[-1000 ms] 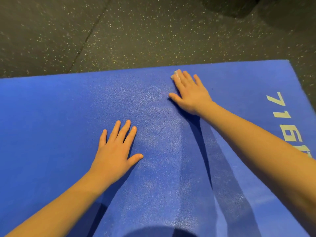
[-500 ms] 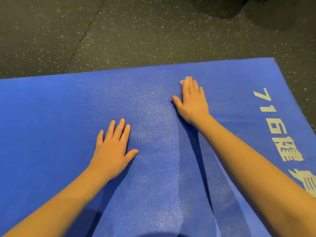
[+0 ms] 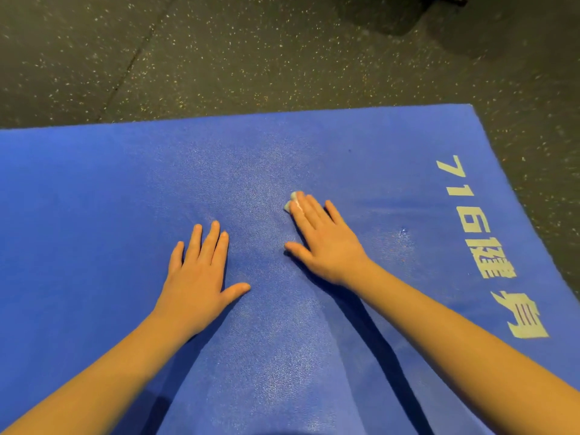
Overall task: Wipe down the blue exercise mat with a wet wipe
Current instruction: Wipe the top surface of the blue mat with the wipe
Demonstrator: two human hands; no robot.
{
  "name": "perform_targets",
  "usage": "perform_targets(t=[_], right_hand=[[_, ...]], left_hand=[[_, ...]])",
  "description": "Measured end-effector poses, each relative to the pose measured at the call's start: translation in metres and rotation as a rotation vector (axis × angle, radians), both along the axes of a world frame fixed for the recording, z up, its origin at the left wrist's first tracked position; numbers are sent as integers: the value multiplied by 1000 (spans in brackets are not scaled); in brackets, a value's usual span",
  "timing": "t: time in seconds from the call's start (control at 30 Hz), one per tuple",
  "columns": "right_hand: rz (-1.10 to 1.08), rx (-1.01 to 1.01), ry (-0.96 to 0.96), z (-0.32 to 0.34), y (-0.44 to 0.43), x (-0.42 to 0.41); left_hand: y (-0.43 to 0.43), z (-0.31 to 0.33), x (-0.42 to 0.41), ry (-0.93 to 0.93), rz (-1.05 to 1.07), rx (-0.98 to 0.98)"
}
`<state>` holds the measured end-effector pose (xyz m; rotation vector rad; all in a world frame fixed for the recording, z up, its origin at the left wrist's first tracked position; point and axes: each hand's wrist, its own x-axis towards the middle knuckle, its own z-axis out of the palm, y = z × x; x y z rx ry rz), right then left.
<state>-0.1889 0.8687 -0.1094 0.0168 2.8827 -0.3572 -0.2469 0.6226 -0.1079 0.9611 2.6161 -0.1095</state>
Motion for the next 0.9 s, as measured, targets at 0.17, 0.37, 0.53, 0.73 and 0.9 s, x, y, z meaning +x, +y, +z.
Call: perform_targets(t=[0.17, 0.37, 0.53, 0.73, 0.9], right_hand=[[-400, 56, 15, -6, 29, -6], [-38, -25, -6, 0, -14, 35], [-394, 61, 19, -5, 20, 33], [5, 8, 54, -4, -20, 74], [-358, 24, 26, -5, 7, 60]], left_hand=[[1, 0, 0, -4, 1, 16], [3, 8, 0, -27, 19, 39], [-2, 6, 28, -47, -142, 40], [-3, 2, 33, -10, -151, 25], [-3, 2, 34, -5, -145, 2]])
